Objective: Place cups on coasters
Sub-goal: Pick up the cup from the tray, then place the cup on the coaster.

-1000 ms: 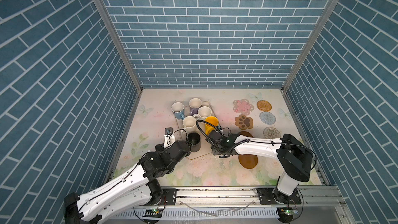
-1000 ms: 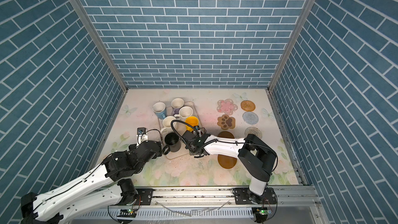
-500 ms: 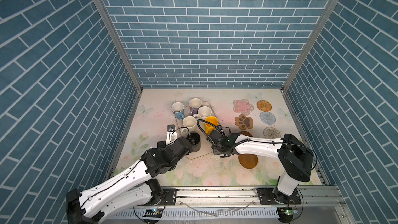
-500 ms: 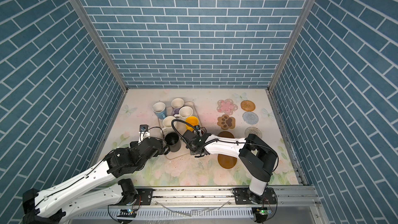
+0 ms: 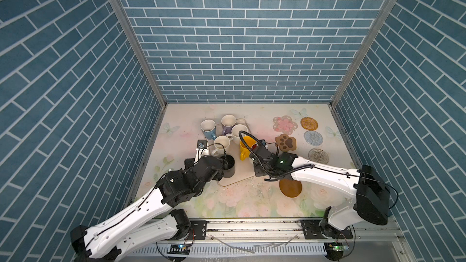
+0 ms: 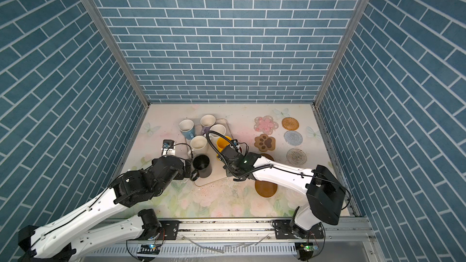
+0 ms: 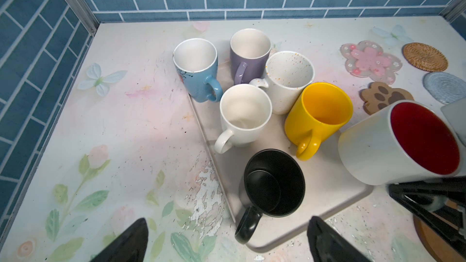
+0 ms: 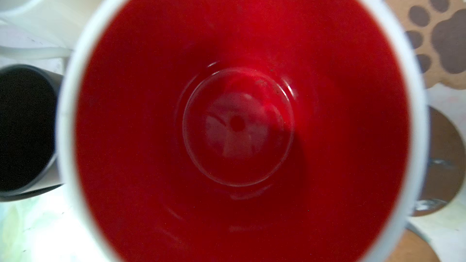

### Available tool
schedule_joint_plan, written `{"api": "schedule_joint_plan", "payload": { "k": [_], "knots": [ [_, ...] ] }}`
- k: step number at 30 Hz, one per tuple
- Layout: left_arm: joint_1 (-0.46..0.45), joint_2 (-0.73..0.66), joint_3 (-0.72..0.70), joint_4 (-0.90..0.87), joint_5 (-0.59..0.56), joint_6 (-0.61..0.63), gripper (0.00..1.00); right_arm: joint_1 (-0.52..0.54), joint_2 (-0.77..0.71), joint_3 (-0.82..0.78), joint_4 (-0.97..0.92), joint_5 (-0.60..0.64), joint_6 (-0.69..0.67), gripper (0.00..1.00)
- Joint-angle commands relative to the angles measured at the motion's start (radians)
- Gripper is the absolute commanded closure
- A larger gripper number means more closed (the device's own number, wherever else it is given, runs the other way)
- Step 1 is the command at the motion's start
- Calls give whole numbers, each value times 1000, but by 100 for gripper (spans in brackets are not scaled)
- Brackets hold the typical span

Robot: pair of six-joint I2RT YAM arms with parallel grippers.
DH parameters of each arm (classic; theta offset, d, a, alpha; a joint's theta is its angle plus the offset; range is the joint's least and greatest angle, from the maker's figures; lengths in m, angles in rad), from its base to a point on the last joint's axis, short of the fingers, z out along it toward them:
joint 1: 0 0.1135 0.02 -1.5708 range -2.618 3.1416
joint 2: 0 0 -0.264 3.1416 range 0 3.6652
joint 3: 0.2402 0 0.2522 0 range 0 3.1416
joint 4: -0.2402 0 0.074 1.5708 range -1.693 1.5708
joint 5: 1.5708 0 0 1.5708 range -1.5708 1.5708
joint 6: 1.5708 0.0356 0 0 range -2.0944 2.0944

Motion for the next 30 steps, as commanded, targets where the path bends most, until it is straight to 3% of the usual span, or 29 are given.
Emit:
{"api": "schedule_joint_plan", "payload": {
  "k": [1, 14, 21, 30],
  "knots": [
    [5, 29, 30, -35, 35, 25, 1, -39, -97, -33, -10, 37, -23, 100],
    [9, 281, 113, 174, 128, 139, 1, -325, -246, -111, -24, -110, -191, 100],
    [95, 438, 187, 267, 228, 169, 1, -489, -175, -83, 28, -197, -296, 100],
    [204, 565, 256, 362, 305, 197, 1, -639, 38, 51, 87, -258, -371, 100]
  ]
}}
